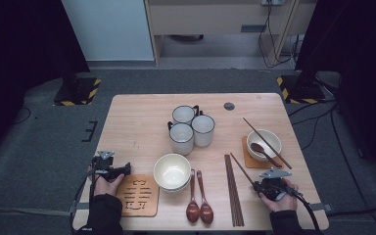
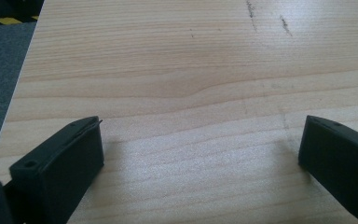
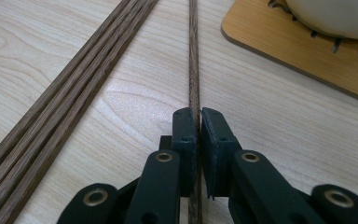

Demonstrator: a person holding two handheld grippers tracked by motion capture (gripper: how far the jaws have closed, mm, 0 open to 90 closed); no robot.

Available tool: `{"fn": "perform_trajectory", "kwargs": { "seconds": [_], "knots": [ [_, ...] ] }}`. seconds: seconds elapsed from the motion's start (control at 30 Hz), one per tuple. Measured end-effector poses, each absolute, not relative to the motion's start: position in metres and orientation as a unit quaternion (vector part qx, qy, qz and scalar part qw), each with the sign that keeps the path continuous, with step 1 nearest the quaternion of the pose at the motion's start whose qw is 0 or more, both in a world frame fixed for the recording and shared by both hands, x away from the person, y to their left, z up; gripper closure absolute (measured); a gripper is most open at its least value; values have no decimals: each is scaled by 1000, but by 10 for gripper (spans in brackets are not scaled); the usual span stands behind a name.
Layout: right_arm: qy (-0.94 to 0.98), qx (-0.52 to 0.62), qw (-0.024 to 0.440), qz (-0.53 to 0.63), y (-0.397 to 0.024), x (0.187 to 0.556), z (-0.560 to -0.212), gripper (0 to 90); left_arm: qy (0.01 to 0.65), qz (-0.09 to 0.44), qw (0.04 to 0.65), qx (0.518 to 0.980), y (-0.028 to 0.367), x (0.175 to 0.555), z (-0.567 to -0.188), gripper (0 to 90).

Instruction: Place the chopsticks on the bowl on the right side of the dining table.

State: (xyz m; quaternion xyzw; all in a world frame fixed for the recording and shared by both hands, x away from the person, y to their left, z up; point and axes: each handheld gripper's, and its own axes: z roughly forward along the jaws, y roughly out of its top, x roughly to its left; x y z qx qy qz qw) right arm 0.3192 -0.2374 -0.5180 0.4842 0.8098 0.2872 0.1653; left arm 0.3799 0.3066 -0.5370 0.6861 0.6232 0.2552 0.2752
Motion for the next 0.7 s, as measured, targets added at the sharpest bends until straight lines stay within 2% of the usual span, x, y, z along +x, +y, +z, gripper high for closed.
{"fn": "perform_trajectory", "kwargs": {
  "seconds": [0.23,0.7],
  "knots": [
    [806,492,149,295,-239,321,-518,849,623,255,275,686,307,380,-537,0],
    [792,485,146,341,-245,321,-501,850,623,255,275,686,307,380,-537,0]
  ]
}}
